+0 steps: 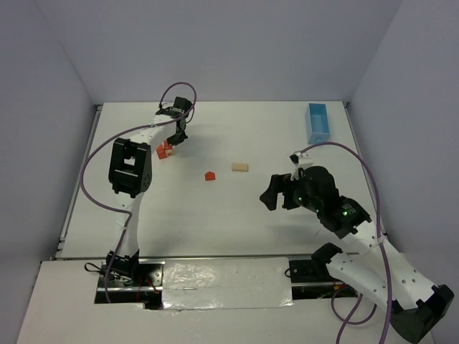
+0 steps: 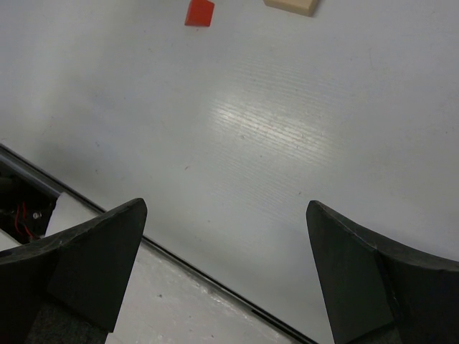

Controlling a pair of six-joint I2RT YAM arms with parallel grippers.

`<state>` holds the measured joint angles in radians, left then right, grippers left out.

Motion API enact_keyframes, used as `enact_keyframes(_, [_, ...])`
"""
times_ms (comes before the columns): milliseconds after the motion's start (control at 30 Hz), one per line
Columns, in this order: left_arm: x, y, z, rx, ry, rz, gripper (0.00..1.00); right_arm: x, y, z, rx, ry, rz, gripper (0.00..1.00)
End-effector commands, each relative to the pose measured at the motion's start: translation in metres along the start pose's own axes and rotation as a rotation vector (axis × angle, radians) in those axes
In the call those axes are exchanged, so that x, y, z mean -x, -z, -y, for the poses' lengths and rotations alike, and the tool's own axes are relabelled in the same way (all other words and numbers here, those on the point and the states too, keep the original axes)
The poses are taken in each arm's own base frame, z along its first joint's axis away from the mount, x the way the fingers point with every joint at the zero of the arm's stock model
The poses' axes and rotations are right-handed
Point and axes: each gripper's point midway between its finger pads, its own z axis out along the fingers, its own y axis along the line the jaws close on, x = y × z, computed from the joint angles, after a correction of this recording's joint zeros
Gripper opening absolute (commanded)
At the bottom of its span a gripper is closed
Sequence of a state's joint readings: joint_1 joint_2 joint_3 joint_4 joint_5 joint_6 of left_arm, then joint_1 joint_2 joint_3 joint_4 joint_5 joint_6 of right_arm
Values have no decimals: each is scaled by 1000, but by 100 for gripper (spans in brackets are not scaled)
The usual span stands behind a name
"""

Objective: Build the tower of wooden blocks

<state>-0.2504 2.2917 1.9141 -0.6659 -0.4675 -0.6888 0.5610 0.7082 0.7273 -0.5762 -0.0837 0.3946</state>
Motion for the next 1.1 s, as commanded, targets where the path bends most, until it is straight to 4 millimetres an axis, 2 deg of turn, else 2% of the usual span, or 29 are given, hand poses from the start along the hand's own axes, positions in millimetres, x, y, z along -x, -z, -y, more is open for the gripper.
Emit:
enact_keyframes(0, [27, 25, -2, -25, 67, 78, 0, 10, -1, -8, 33, 24, 39, 100])
enact_keyframes(300, [31, 30, 1, -50, 81, 86, 0, 9, -2, -8, 34, 27, 33, 100])
enact_keyframes(567, [37, 37, -3, -40, 109, 112, 0, 8, -2, -9, 38, 28, 28, 100])
enact_keyframes(1067, [36, 41, -14, -4, 151, 131, 0, 7, -3, -9, 39, 29, 26, 100])
